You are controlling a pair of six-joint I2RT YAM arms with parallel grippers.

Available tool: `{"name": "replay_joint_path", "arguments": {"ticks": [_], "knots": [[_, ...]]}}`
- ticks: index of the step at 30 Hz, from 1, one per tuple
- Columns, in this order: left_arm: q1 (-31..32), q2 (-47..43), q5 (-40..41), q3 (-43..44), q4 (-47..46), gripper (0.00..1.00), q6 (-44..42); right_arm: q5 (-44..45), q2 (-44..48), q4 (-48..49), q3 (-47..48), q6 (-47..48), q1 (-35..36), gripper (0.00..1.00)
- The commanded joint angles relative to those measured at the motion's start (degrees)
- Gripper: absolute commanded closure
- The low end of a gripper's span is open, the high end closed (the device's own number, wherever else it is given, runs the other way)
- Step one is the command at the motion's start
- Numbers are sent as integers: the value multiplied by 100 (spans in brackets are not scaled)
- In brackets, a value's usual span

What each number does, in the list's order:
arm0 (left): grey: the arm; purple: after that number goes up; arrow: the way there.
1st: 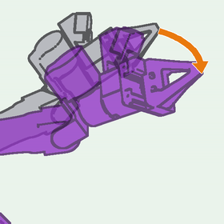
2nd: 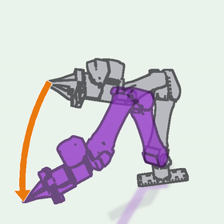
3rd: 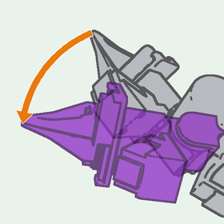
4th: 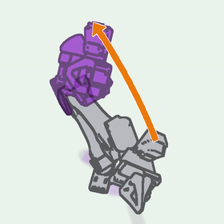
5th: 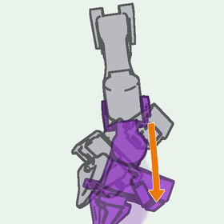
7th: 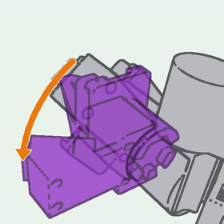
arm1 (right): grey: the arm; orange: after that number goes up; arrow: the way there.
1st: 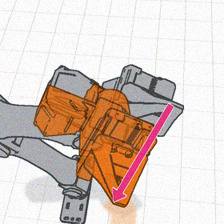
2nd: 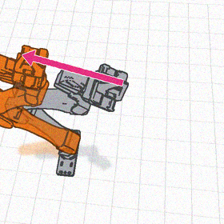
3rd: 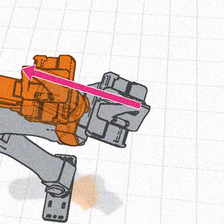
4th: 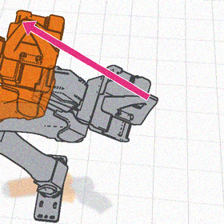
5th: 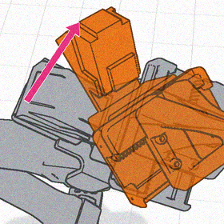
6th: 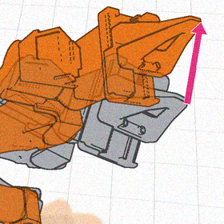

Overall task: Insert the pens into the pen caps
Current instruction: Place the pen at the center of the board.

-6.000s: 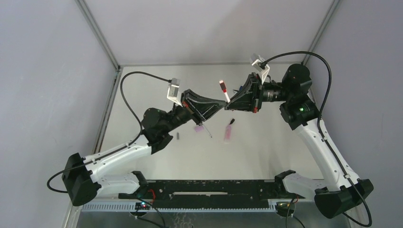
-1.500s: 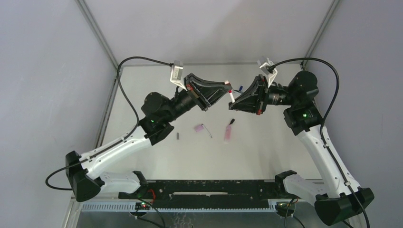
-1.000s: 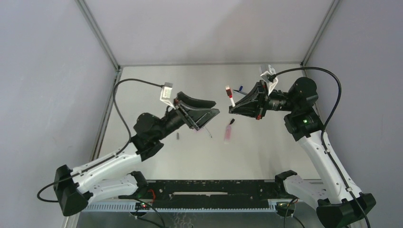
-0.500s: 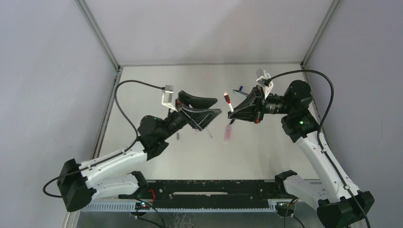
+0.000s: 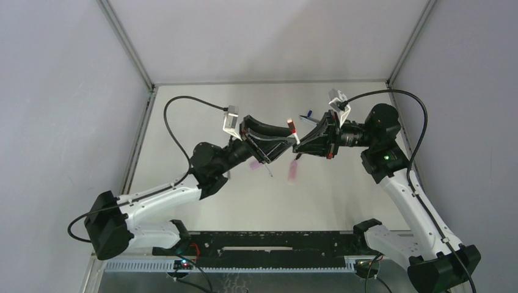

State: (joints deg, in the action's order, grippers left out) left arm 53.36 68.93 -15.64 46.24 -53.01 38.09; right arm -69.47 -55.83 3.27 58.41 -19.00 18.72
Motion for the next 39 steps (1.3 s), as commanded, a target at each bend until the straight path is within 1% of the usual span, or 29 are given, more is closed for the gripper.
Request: {"name": "replay_joint_path", "arguments": {"ticks": [1,6,12,15,18,19,20,21,24,25,26,30,33,36,39], "knots": [[31,119,-242,331,-438,50,26,30,5,302,-32,-75,52,100],[25,268,-352,414,-536,56,113,30,-13,359,-31,-126,66,100],[27,373,-414,461,-718,58,223,48,-25,325,-32,-106,84,100],[30,404,-439,469,-792,66,258,57,-44,321,-36,-97,97,100],[27,448,-506,494,-864,76,310,64,-50,324,-32,-95,105,100],[27,461,-525,499,-894,83,325,65,-50,319,-31,-95,105,100],[33,478,-553,507,-921,94,345,65,-50,316,-32,-95,104,100],[26,489,-566,512,-955,99,359,65,-50,312,-33,-83,105,100],[27,492,-570,479,-1049,100,392,82,-44,260,-32,-48,105,100],[25,480,-541,447,-1053,100,372,95,-42,228,-32,-24,105,98],[28,459,-499,405,-1046,100,353,106,-34,189,-32,8,104,92],[-28,333,-343,154,-1032,100,298,127,-15,-68,-34,217,68,63],[-110,191,-290,-34,-823,100,244,107,18,-293,-32,439,9,46],[-240,-51,-171,-268,-485,100,141,67,51,-806,-36,790,-86,36],[-371,-337,-29,-490,-4,100,-35,59,88,-1282,-32,1217,-195,32]]}}
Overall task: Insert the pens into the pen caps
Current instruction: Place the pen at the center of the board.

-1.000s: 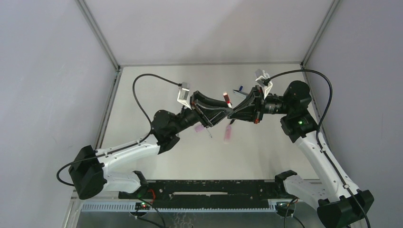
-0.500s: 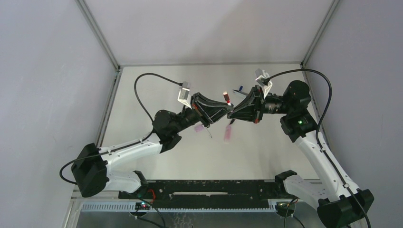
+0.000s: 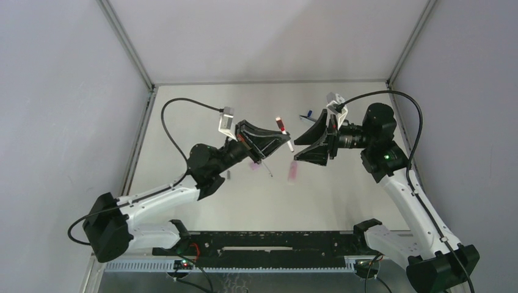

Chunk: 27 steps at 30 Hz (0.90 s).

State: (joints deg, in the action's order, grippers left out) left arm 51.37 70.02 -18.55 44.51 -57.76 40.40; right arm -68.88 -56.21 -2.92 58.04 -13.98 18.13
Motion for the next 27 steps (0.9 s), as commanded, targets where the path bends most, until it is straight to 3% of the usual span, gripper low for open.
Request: {"name": "replay_joint_path", "arguments": {"ticks": [1,7,12,19,27], "knots": [[-220,-552,315,-380,709,100,-344,-2,135,-826,3,876,-175,31],[-667,-1083,906,-451,3141,100,-842,10,140,-1647,-187,1507,-534,30],[-1568,-1193,931,-311,5061,100,-934,222,136,-2123,-447,1956,-799,29],[-3151,-845,1037,-144,6609,100,-1362,627,195,-2362,-855,2233,-1147,29],[-4658,770,797,878,7535,100,-2017,1024,292,-2350,-1284,2369,-1431,28]]}}
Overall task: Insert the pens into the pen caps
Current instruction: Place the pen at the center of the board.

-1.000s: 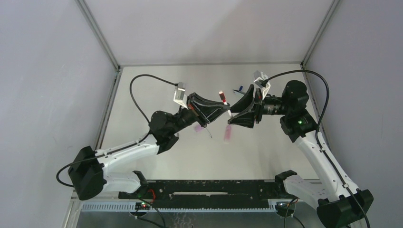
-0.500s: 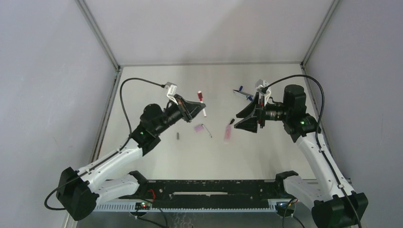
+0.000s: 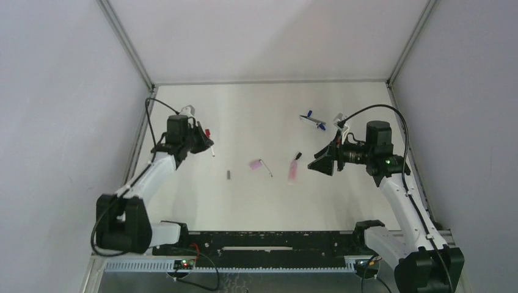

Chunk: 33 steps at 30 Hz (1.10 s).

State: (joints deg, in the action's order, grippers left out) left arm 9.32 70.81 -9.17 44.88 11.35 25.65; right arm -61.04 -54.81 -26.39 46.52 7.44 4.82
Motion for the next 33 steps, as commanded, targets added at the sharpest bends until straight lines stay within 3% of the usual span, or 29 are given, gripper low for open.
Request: {"name": "replay_joint_path", "arguments": {"ticks": [1,8,16,27,33], "knots": [[-570,854,-136,1035,760,100,-610,252,171,5,-158,241,-118,28],[-1191,2863,224,2729,2209,98,-1211,377,228,26,-322,306,-282,27],[-1419,4252,1213,4296,3252,95,-1861,387,172,116,-328,251,-438,27],[-1833,5384,1406,5611,3856,86,-2296,262,52,365,-324,-11,-914,27],[-1947,5430,1312,5723,3828,68,-2245,170,-94,614,-304,-215,-1024,27]]}}
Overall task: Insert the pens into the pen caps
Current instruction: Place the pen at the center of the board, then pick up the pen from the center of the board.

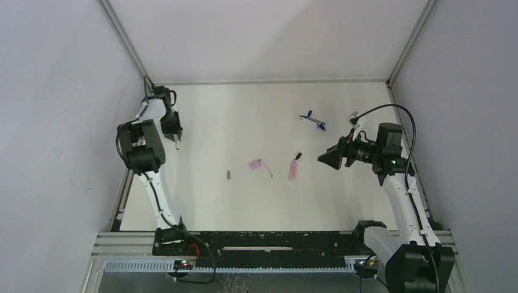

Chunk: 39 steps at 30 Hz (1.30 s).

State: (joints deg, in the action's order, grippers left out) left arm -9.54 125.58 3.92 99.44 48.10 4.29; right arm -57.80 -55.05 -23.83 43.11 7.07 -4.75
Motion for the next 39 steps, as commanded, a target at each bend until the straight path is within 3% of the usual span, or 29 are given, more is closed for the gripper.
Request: {"name": "replay_joint_path", "arguments": {"ticks": [1,5,9,20,27,31,35,39], "knots": [[-66,-89,14,257,135,65,-105,-167,-90,374,53,-179,-69,27],[-93,-381,62,155,17,60,-75,-171,-161,357,184,-159,-78,27],[-100,-1227,-169,-417,-460,60,94,-163,-233,265,344,-97,-87,27],[-95,-4725,-2850,-3846,-3536,49,1415,-412,-657,-474,797,653,-70,30],[-94,-6530,-3241,-5184,-4758,45,2016,-405,-1261,-1036,1432,1390,-31,31],[-87,-7258,-3316,-5847,-5435,33,2320,-322,-1667,-1336,1742,1811,40,31],[-100,-7653,-2998,-6670,-6811,2,3150,-267,-2035,-1391,1943,1988,263,32],[-105,-7551,-2575,-6965,-6875,0,3718,-230,-2320,-1386,2165,1948,772,32]]}}
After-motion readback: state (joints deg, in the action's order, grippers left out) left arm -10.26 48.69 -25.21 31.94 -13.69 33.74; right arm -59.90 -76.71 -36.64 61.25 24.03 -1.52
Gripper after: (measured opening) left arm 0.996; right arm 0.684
